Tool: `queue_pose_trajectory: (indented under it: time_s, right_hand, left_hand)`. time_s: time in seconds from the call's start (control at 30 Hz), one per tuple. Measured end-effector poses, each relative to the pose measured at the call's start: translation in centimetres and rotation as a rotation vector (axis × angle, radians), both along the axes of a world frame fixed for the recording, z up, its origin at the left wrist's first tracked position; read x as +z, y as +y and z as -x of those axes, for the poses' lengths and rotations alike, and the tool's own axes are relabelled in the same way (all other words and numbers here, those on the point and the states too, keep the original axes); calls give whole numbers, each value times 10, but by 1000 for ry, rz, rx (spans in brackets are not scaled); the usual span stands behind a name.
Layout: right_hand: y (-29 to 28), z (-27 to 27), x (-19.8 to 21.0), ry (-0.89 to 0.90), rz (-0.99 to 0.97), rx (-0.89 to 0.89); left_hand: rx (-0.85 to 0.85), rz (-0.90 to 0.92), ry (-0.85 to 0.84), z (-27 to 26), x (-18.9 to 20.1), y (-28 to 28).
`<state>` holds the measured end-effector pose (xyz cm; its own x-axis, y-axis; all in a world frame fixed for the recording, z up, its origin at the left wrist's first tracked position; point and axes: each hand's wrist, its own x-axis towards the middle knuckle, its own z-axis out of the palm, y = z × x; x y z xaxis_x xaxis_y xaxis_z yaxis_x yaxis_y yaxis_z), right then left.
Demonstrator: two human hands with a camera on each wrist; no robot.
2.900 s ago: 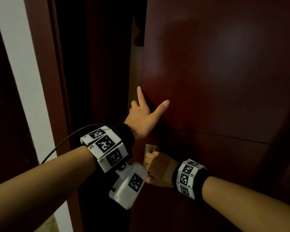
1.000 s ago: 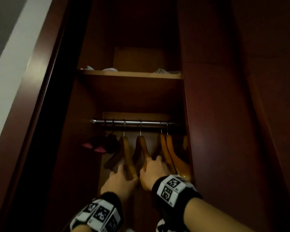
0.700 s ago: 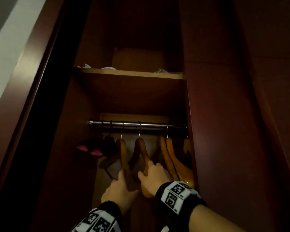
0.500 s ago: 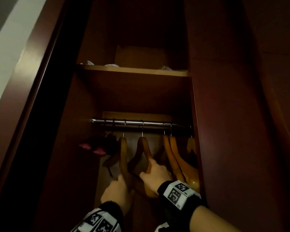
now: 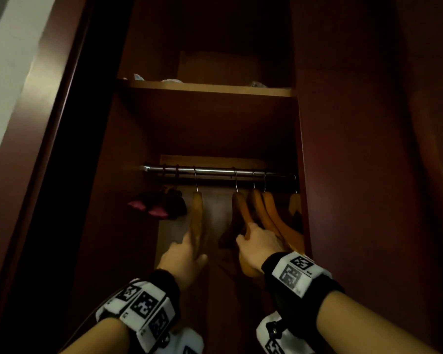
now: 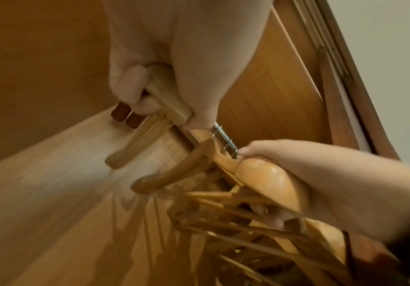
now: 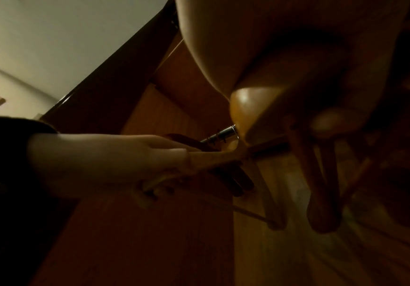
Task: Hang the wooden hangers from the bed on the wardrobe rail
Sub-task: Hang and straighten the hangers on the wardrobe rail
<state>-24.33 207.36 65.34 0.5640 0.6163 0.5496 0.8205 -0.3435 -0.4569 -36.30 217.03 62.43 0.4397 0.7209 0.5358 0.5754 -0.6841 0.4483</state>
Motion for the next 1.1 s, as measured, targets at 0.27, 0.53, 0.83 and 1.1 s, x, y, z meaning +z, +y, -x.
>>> queue_pose_trajectory:
  time_s: [0.27, 0.53, 0.83, 1.1]
  right_hand:
    - [-7, -3, 10, -479, -282, -201]
    - [1, -13, 14, -131, -186, -233]
    - [-1, -17, 20, 100, -117, -207]
    - [-17, -27, 21, 102, -91, -223]
  left_hand:
    - [58, -37, 67, 18, 7, 2]
    - [172, -109, 142, 17, 12, -12]
    - [7, -487, 119, -25, 18, -50]
    - [-102, -313, 177, -59, 10, -57]
